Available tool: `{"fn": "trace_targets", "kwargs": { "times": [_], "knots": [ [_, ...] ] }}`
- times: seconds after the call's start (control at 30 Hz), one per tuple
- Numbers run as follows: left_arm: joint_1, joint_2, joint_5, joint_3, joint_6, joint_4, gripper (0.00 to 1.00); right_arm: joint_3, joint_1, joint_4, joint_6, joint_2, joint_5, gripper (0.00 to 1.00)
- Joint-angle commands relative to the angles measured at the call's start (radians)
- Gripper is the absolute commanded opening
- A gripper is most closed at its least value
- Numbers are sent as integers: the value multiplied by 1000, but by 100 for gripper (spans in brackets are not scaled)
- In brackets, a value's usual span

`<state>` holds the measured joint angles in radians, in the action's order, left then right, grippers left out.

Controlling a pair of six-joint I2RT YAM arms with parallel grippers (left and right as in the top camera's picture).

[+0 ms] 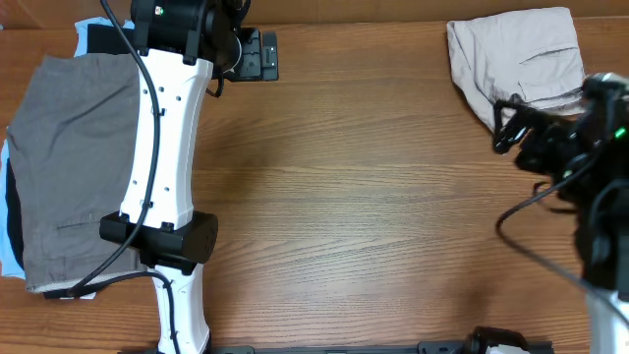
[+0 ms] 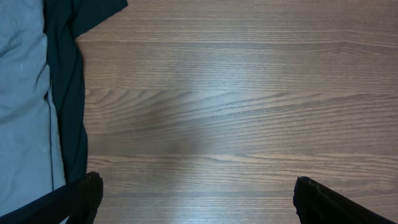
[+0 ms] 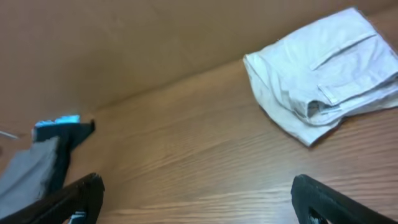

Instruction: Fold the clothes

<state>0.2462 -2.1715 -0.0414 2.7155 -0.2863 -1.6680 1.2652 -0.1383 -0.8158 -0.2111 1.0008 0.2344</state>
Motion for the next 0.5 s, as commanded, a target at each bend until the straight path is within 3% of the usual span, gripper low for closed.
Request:
{"fn": "trace_targets", "kwargs": {
  "times": [0.0, 0.23, 0.47],
  "knots": [
    [-3, -13, 1, -3, -9, 4, 100, -175, 27, 117, 2, -110, -136, 100],
    [-3, -13, 1, -3, -10, 4, 100, -696, 71, 551, 3, -365, -138, 100],
    [-3, -13, 1, -3, -10, 4, 100, -1056, 162, 780, 3, -636, -174, 100]
  ]
}}
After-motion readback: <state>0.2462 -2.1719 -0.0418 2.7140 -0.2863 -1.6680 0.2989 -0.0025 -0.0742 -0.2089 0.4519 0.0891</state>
